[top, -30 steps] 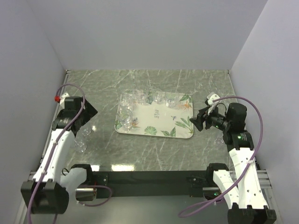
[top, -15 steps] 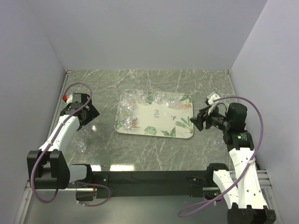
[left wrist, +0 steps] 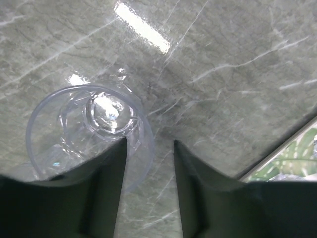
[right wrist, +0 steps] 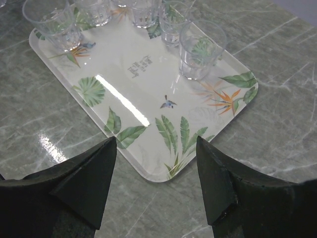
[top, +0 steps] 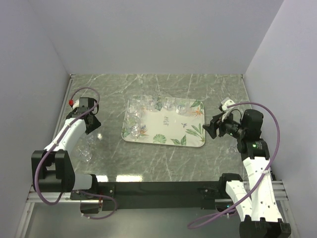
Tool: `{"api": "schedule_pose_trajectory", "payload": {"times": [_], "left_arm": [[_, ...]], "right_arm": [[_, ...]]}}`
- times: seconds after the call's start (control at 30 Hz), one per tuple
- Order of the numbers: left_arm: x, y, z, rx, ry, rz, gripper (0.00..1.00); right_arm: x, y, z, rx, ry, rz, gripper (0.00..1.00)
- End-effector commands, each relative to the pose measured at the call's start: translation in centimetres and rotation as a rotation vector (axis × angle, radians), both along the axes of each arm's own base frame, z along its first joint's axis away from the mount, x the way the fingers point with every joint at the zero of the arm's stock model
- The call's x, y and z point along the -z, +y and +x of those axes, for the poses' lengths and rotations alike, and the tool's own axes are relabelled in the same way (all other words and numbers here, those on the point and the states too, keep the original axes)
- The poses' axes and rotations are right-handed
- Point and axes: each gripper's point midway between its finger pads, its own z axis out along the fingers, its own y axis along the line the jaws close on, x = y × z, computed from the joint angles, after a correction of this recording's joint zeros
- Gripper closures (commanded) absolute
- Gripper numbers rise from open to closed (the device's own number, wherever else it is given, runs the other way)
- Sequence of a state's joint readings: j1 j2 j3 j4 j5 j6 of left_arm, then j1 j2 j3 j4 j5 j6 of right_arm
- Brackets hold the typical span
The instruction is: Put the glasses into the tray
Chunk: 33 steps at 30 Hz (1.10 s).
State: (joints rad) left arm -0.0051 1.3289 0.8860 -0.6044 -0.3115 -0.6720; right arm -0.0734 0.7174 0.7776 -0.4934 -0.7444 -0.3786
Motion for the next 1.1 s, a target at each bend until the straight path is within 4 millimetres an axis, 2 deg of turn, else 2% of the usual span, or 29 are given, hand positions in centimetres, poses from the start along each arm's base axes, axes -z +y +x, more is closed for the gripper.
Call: {"api": "schedule_pose_trajectory", "payload": {"times": [0.0, 0.03, 0.1, 0.13, 0.2, 0.47, 0.5, 0.67, 0.7, 0.9, 1.07], "left_arm": [[-1.3, 0.1, 1.8, 0.022, -0.053, 0.006, 0.6], [-1.2, 0.0, 1.8, 0.025, -0.051, 0.003, 0.72], [-1.1, -0.3, 1.9, 0.041, -0.049, -0.005, 0.84], [-1.1, -0.3, 2.0, 0.046, -0.049, -0.007, 0.93], [-1.3, -0.5, 2.1, 0.057, -0.052, -0.013, 1.0], [-4.0, -2.0, 2.5, 0.169, -0.158, -0.051, 1.0], [-5.1, -2.2, 2.6, 0.184, -0.205, -0.054, 1.0], [-7.9, -4.4, 2.0, 0.294, -0.318, -0.09, 1.0], [-9.0, -4.7, 1.8, 0.31, -0.355, -0.09, 1.0], [-13.6, -8.1, 1.1, 0.458, -0.513, -0.121, 1.0], [-17.4, -13.0, 0.5, 0.626, -0.617, -0.175, 1.0]], "right_arm": [[-0.4, -0.4, 0.6, 0.019, -0.028, -0.001, 0.28], [-0.4, -0.4, 0.6, 0.019, -0.03, -0.001, 0.28], [-0.4, -0.5, 0.6, 0.022, -0.028, 0.0, 0.28], [-0.4, -0.6, 0.6, 0.025, -0.029, -0.001, 0.28], [-0.4, -0.6, 0.7, 0.026, -0.027, 0.003, 0.28], [-0.3, -1.0, 0.8, 0.041, -0.022, 0.007, 0.28], [-0.4, -1.0, 0.8, 0.043, -0.024, 0.007, 0.28], [-0.2, -1.3, 0.9, 0.05, -0.013, 0.013, 0.28], [-0.2, -1.3, 0.9, 0.048, -0.013, 0.015, 0.28], [0.1, -1.4, 1.1, 0.05, 0.0, 0.019, 0.28], [0.3, -1.7, 1.2, 0.06, 0.008, 0.018, 0.28]]}}
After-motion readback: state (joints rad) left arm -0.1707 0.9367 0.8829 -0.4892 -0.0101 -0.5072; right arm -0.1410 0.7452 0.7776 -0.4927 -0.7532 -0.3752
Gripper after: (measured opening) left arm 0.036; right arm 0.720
